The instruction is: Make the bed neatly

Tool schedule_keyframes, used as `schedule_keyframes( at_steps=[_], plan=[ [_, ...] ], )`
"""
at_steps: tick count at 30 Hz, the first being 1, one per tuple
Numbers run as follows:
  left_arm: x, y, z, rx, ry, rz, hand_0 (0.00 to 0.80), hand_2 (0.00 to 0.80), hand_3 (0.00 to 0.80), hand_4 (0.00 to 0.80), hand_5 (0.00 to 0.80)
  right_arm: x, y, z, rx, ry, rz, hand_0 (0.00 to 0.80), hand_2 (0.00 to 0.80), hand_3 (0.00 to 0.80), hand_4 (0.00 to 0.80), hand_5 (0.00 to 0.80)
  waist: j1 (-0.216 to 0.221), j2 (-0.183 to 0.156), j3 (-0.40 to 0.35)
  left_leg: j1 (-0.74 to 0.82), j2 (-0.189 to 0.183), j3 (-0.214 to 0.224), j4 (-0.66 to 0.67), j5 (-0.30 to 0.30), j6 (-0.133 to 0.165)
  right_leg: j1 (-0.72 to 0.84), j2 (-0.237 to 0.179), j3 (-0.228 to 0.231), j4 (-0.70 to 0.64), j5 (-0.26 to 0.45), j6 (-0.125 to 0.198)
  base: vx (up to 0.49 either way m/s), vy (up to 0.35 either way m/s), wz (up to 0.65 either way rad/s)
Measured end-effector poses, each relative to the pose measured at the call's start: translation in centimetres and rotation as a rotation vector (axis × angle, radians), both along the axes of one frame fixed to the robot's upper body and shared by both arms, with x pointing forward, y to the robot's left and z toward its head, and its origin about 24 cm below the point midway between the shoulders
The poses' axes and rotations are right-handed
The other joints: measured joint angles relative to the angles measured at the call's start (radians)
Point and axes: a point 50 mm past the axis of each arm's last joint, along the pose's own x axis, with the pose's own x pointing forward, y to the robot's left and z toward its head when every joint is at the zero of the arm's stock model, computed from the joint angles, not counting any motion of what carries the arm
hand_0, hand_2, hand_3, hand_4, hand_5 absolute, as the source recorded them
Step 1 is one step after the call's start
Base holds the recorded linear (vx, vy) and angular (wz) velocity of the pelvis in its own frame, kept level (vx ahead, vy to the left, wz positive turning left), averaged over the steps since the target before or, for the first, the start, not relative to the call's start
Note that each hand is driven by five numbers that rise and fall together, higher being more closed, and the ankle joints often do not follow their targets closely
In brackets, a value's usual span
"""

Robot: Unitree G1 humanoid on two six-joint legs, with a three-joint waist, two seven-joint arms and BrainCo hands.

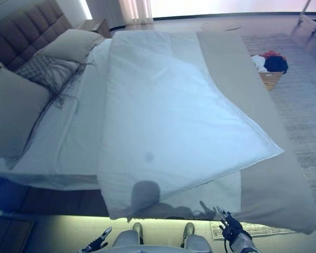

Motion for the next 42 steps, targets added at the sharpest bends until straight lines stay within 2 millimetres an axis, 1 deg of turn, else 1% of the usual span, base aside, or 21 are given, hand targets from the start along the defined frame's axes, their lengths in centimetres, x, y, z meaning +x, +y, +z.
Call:
schedule_keyframes(
  at_steps=[1, 2, 4, 7, 9, 12, 16, 18, 21, 23, 24, 25, 27, 28, 29, 31, 35, 37, 39, 41, 42],
  plan=[
    [0.4, 0.3, 0.1, 0.009, -0.009, -0.009, 0.000, 0.000, 0.000, 0.000, 0.000, -0.3, 0.0, -0.1, 0.015, -0.002, -0.037, 0.000, 0.000, 0.000, 0.000, 0.000, -0.003, 0.002, 0.003, 0.019, -0.015, 0.002, -0.030, 0.011, -0.018, -0.002, -0.019, 0.002, 0.025, -0.012, 0.019, 0.141, 0.046, 0.07],
    [0.7, 0.6, 0.2, 0.019, -0.018, -0.019, 0.000, 0.000, 0.000, 0.000, 0.000, -0.5, 0.0, -0.2, 0.032, -0.001, -0.057, 0.000, 0.000, 0.000, 0.000, 0.000, -0.007, -0.005, 0.005, 0.031, -0.033, 0.003, -0.051, 0.012, -0.010, -0.003, -0.038, 0.004, 0.037, -0.022, 0.033, 0.154, 0.041, 0.15],
    [0.6, 1.4, 0.4, 0.042, -0.015, -0.028, 0.000, 0.000, 0.000, 0.000, 0.000, -0.9, 0.4, -0.4, 0.090, -0.008, -0.128, 0.000, 0.000, 0.000, 0.000, 0.000, -0.019, -0.020, 0.003, 0.052, -0.073, 0.003, -0.082, 0.017, 0.007, -0.002, -0.080, 0.004, 0.054, -0.034, 0.060, 0.086, 0.007, 0.14],
    [0.5, 1.9, 0.5, 0.055, -0.013, -0.035, 0.000, 0.000, 0.000, 0.000, 0.000, -0.6, 0.5, -0.4, 0.136, -0.039, -0.210, 0.000, 0.000, 0.000, 0.000, 0.000, -0.016, -0.023, 0.005, 0.054, -0.097, -0.002, -0.083, 0.015, 0.017, 0.001, -0.101, 0.004, 0.049, -0.032, 0.084, 0.071, -0.013, 0.13],
    [0.4, 2.0, 0.6, 0.057, -0.010, -0.036, 0.000, 0.000, 0.000, 0.000, 0.000, 0.0, 0.6, -0.2, 0.167, -0.076, -0.281, 0.000, 0.000, 0.000, 0.000, 0.000, -0.014, -0.020, 0.007, 0.058, -0.100, -0.005, -0.082, 0.015, 0.017, 0.016, -0.101, 0.004, 0.036, -0.035, 0.089, 0.079, -0.026, 0.12],
    [0.2, 1.6, 0.4, 0.042, -0.008, -0.047, 0.000, 0.000, 0.000, 0.000, 0.000, 1.3, 0.1, 0.3, 0.189, -0.138, -0.348, 0.000, 0.000, 0.000, 0.000, 0.000, 0.006, -0.003, 0.017, 0.068, -0.092, -0.008, -0.082, 0.011, 0.010, 0.036, -0.091, 0.004, 0.017, -0.038, 0.087, 0.067, -0.029, 0.04],
    [0.3, 1.2, 0.4, 0.023, -0.029, -0.055, 0.000, 0.000, 0.000, 0.000, 0.000, 3.1, -1.3, 1.4, 0.200, -0.223, -0.429, 0.000, 0.000, 0.000, 0.000, 0.000, 0.008, 0.020, 0.047, 0.053, -0.088, -0.009, -0.063, 0.007, 0.006, 0.025, -0.090, 0.004, 0.039, -0.052, 0.088, -0.038, -0.016, 0.03],
    [0.7, 1.1, 0.4, 0.017, -0.048, -0.069, 0.000, 0.000, 0.000, 0.000, 0.000, 3.9, -2.3, 2.1, 0.196, -0.264, -0.468, 0.000, 0.000, 0.000, 0.000, 0.000, 0.009, 0.033, 0.057, 0.007, -0.086, -0.009, -0.033, -0.002, 0.007, -0.027, -0.096, 0.004, 0.085, -0.072, 0.081, -0.169, -0.044, 0.07],
    [2.3, 0.8, 0.7, -0.005, -0.110, -0.100, 0.000, 0.000, 0.000, 0.000, 0.000, 6.2, -4.1, 4.0, 0.187, -0.359, -0.506, 0.000, 0.000, 0.000, 0.000, 0.000, 0.009, 0.051, 0.114, -0.093, -0.087, -0.011, 0.033, 0.000, 0.010, -0.143, -0.118, 0.004, 0.194, -0.102, 0.071, -0.228, -0.064, 0.09],
    [4.0, 0.6, 1.1, -0.019, -0.169, -0.117, 0.000, 0.000, 0.000, 0.000, 0.000, 8.3, -4.7, 5.4, 0.189, -0.423, -0.502, 0.000, 0.000, 0.000, 0.000, 0.000, 0.010, 0.052, 0.165, -0.171, -0.089, -0.012, 0.086, 0.000, 0.010, -0.243, -0.136, 0.013, 0.295, -0.132, 0.060, -0.212, -0.086, 0.05],
    [5.0, 0.5, 1.4, -0.025, -0.197, -0.127, 0.000, 0.000, 0.000, 0.000, 0.000, 9.6, -4.8, 6.3, 0.190, -0.458, -0.495, 0.000, 0.000, 0.000, 0.000, 0.000, 0.011, 0.052, 0.190, -0.215, -0.089, -0.013, 0.108, 0.000, 0.011, -0.299, -0.146, 0.018, 0.344, -0.145, 0.052, -0.169, -0.083, 0.03],
    [6.4, 0.4, 1.8, -0.030, -0.237, -0.129, 0.000, 0.000, 0.000, 0.000, 0.000, 11.4, -4.8, 7.5, 0.196, -0.504, -0.486, 0.000, 0.000, 0.000, 0.000, 0.000, 0.015, 0.052, 0.224, -0.271, -0.089, -0.013, 0.137, 0.001, 0.013, -0.369, -0.152, 0.029, 0.400, -0.157, 0.042, -0.147, -0.073, 0.01],
    [8.4, 0.1, 2.4, -0.038, -0.297, -0.134, 0.000, 0.000, 0.000, 0.000, 0.000, 13.7, -4.8, 9.2, 0.202, -0.567, -0.475, 0.000, 0.000, 0.000, 0.000, 0.000, 0.021, 0.056, 0.281, -0.320, -0.086, -0.016, 0.163, 0.002, 0.011, -0.430, -0.154, 0.038, 0.449, -0.166, 0.028, -0.109, -0.058, -0.02],
    [9.4, -0.1, 2.7, -0.043, -0.326, -0.142, 0.000, 0.000, 0.000, 0.000, 0.000, 14.4, -5.0, 10.0, 0.204, -0.596, -0.476, 0.000, 0.000, 0.000, 0.000, 0.000, 0.035, 0.060, 0.301, -0.343, -0.085, -0.018, 0.171, 0.001, 0.012, -0.459, -0.156, 0.041, 0.473, -0.170, 0.022, -0.111, -0.050, 0.04],
    [10.1, -0.3, 3.1, -0.048, -0.358, -0.144, 0.000, 0.000, 0.000, 0.000, 0.000, 15.1, -5.3, 10.8, 0.202, -0.624, -0.473, 0.000, 0.000, 0.000, 0.000, 0.000, 0.037, 0.063, 0.317, -0.366, -0.085, -0.024, 0.179, 0.005, 0.011, -0.484, -0.157, 0.041, 0.491, -0.175, 0.017, -0.093, -0.049, 0.09],
    [10.9, -0.5, 3.5, -0.056, -0.393, -0.145, 0.000, 0.000, 0.000, 0.000, 0.000, 16.5, -6.0, 12.6, 0.190, -0.679, -0.462, 0.000, 0.000, 0.000, 0.000, 0.000, 0.042, 0.067, 0.345, -0.403, -0.088, -0.030, 0.194, 0.010, 0.011, -0.525, -0.161, 0.041, 0.521, -0.180, 0.014, -0.091, -0.045, 0.10],
    [12.3, -1.0, 4.2, -0.077, -0.453, -0.147, 0.000, 0.000, 0.000, 0.000, 0.000, 18.4, -8.6, 17.1, 0.125, -0.790, -0.459, 0.000, 0.000, 0.000, 0.000, 0.000, 0.072, 0.079, 0.370, -0.484, -0.096, -0.039, 0.220, 0.022, 0.003, -0.612, -0.173, 0.041, 0.568, -0.182, 0.003, -0.092, -0.028, 0.10],
    [12.5, -1.2, 4.4, -0.082, -0.464, -0.157, 0.000, 0.000, 0.000, 0.000, 0.000, 19.0, -9.7, 19.1, 0.095, -0.837, -0.458, 0.000, 0.000, 0.000, 0.000, 0.000, 0.094, 0.081, 0.373, -0.515, -0.102, -0.042, 0.236, 0.022, 0.004, -0.646, -0.183, 0.041, 0.594, -0.190, 0.000, -0.043, 0.014, 0.11],
    [12.5, -1.2, 4.4, -0.087, -0.466, -0.149, 0.000, 0.000, 0.000, 0.000, 0.000, 19.3, -10.2, 20.1, 0.069, -0.838, -0.460, 0.000, 0.000, 0.000, 0.000, 0.000, 0.099, 0.083, 0.375, -0.540, -0.108, -0.053, 0.255, 0.020, 0.002, -0.668, -0.194, 0.041, 0.617, -0.203, 0.002, -0.020, 0.019, 0.18],
    [12.5, -1.0, 4.4, -0.090, -0.471, -0.135, 0.000, 0.000, 0.000, 0.000, 0.000, 19.1, -10.5, 20.2, 0.053, -0.832, -0.459, 0.000, 0.000, 0.000, 0.000, 0.000, 0.104, 0.082, 0.377, -0.558, -0.113, -0.057, 0.267, 0.019, 0.003, -0.680, -0.199, 0.038, 0.626, -0.204, 0.002, 0.056, 0.015, 0.11],
    [12.5, -1.0, 4.5, -0.088, -0.474, -0.137, 0.000, 0.000, 0.000, 0.000, 0.000, 19.1, -10.7, 20.5, 0.031, -0.827, -0.444, 0.000, 0.000, 0.000, 0.000, 0.000, 0.104, 0.081, 0.377, -0.568, -0.114, -0.057, 0.280, 0.008, 0.011, -0.687, -0.203, 0.037, 0.634, -0.211, 0.003, 0.065, 0.007, 0.07]
  ],
)
